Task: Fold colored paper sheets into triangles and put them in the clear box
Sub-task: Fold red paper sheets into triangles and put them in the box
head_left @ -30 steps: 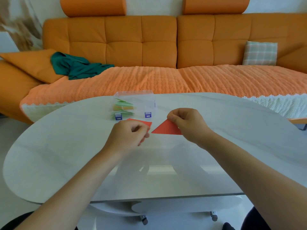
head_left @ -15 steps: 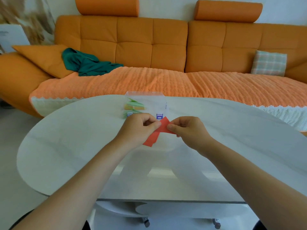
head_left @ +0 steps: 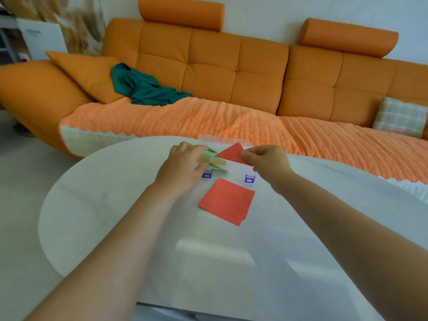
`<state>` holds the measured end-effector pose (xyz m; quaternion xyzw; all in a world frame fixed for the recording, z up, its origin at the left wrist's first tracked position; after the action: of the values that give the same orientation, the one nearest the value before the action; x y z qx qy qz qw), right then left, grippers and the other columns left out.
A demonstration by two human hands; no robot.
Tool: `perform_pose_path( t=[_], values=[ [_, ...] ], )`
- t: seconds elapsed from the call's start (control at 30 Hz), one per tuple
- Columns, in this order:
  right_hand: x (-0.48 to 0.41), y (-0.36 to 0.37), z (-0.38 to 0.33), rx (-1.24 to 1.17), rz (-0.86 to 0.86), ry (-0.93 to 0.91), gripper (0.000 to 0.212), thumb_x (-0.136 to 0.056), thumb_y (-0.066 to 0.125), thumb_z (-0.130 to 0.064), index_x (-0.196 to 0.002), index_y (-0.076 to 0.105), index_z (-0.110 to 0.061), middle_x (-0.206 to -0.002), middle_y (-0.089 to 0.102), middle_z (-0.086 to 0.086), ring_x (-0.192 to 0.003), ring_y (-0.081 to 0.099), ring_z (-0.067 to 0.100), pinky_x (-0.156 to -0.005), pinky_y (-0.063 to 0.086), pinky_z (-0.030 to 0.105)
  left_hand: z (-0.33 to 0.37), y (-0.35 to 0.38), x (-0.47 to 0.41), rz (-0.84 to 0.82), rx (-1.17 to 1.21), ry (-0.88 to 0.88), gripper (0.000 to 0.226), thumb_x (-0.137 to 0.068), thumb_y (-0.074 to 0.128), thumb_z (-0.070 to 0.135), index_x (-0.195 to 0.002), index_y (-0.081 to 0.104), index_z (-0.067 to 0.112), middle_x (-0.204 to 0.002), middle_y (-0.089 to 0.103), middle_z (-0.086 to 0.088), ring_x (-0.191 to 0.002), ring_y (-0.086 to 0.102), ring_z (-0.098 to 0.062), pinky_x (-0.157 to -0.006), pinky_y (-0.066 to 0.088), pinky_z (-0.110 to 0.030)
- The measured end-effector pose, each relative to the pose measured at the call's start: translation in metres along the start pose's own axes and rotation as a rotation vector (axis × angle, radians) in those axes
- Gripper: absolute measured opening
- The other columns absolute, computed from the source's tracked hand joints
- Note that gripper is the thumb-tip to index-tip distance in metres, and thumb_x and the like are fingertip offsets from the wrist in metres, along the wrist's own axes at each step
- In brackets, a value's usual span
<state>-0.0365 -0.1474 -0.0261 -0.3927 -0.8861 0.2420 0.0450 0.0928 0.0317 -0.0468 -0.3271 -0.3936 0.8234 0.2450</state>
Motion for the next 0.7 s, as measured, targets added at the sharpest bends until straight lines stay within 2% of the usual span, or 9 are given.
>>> perform_pose_path(
  t=[0.07, 0.17, 0.23, 0.33, 0.4, 0.5, 0.53, 0.63, 0.7],
  values=[
    [-0.019, 0.015, -0.007, 0.04, -0.017, 0.006, 0.013, -0.093, 0.07, -0.027, -0.089, 0.077, -0.016, -0.065, 0.064, -0.002, -0.054, 0.051, 0.01, -0.046, 0.042, 0.02, -0.005, 0.01, -0.002, -0.061, -0.032, -0.002, 0.054, -0.098, 0.055, 0.032, -0.15, 0.038, 0.031, -0.146, 0.038, -0.003, -0.135, 0.029, -0.026, -0.105, 0.041, -0.047],
    [-0.044, 0.04, -0.002, 0.16, -0.096, 0.05, 0.022, -0.092, 0.07, -0.026, -0.091, 0.077, -0.005, -0.066, 0.062, 0.004, -0.057, 0.048, 0.016, -0.051, 0.041, 0.027, -0.012, 0.023, -0.006, -0.117, 0.047, -0.037, 0.059, -0.099, 0.054, 0.032, -0.153, 0.031, 0.029, -0.149, 0.033, -0.004, -0.137, 0.028, -0.027, -0.109, 0.036, -0.044],
    [-0.055, 0.054, 0.006, 0.215, -0.145, 0.085, 0.029, -0.092, 0.071, -0.026, -0.096, 0.076, 0.002, -0.069, 0.06, 0.008, -0.055, 0.045, 0.016, -0.053, 0.041, 0.028, -0.018, 0.026, -0.009, -0.109, 0.093, -0.068, 0.059, -0.098, 0.054, 0.029, -0.152, 0.032, 0.025, -0.147, 0.036, -0.007, -0.136, 0.033, -0.029, -0.109, 0.035, -0.042],
    [-0.064, 0.071, 0.013, 0.318, -0.215, 0.088, 0.035, -0.091, 0.071, -0.028, -0.096, 0.074, 0.006, -0.073, 0.057, 0.01, -0.065, 0.048, 0.02, -0.06, 0.042, 0.029, -0.027, 0.025, -0.011, -0.099, 0.132, -0.097, 0.057, -0.098, 0.053, 0.028, -0.151, 0.034, 0.026, -0.145, 0.039, -0.007, -0.132, 0.043, -0.028, -0.107, 0.041, -0.043],
    [-0.065, 0.081, 0.012, 0.398, -0.249, 0.067, 0.032, -0.09, 0.072, -0.029, -0.091, 0.075, 0.003, -0.066, 0.055, 0.005, -0.058, 0.046, 0.018, -0.055, 0.039, 0.025, -0.03, 0.027, -0.012, -0.107, 0.145, -0.085, 0.053, -0.097, 0.053, 0.026, -0.148, 0.038, 0.03, -0.141, 0.042, -0.005, -0.127, 0.048, -0.026, -0.103, 0.044, -0.042],
    [-0.065, 0.093, 0.01, 0.575, -0.281, 0.045, 0.036, -0.088, 0.072, -0.035, -0.075, 0.069, -0.002, -0.063, 0.049, 0.004, -0.055, 0.042, 0.017, -0.053, 0.035, 0.025, -0.029, 0.031, -0.012, -0.118, 0.164, -0.053, 0.046, -0.095, 0.053, 0.022, -0.139, 0.052, 0.033, -0.133, 0.045, -0.001, -0.118, 0.054, -0.022, -0.099, 0.048, -0.041],
    [-0.066, 0.095, 0.01, 0.621, -0.28, 0.036, 0.039, -0.087, 0.072, -0.038, -0.075, 0.069, -0.002, -0.064, 0.049, 0.005, -0.057, 0.043, 0.017, -0.054, 0.036, 0.027, -0.029, 0.033, -0.012, -0.113, 0.152, -0.053, 0.042, -0.095, 0.053, 0.021, -0.136, 0.056, 0.031, -0.133, 0.045, -0.001, -0.119, 0.052, -0.022, -0.1, 0.047, -0.041],
    [-0.067, 0.095, 0.006, 0.678, -0.267, -0.01, 0.046, -0.084, 0.074, -0.045, -0.1, 0.076, -0.002, -0.077, 0.067, 0.009, -0.066, 0.054, 0.018, -0.063, 0.046, 0.028, -0.029, 0.034, -0.012, -0.092, 0.074, -0.055, 0.037, -0.097, 0.051, 0.018, -0.132, 0.062, 0.022, -0.137, 0.042, -0.003, -0.126, 0.044, -0.022, -0.101, 0.046, -0.041],
    [-0.062, 0.09, -0.002, 0.66, -0.265, -0.075, 0.027, -0.088, 0.071, -0.034, -0.101, 0.079, -0.012, -0.097, 0.077, 0.004, -0.077, 0.066, 0.018, -0.073, 0.055, 0.028, -0.029, 0.034, -0.012, -0.086, 0.042, -0.059, 0.037, -0.097, 0.05, 0.018, -0.131, 0.062, 0.019, -0.138, 0.041, -0.003, -0.127, 0.041, -0.022, -0.1, 0.047, -0.041]
  ],
)
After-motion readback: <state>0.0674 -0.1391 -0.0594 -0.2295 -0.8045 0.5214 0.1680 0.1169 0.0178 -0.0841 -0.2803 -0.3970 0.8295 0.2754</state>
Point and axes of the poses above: each hand's wrist, its own x-axis away from the middle knuckle, its own y-axis out of the palm, z = x × y, the point moved 8 cm from there along -x, towards the middle knuckle
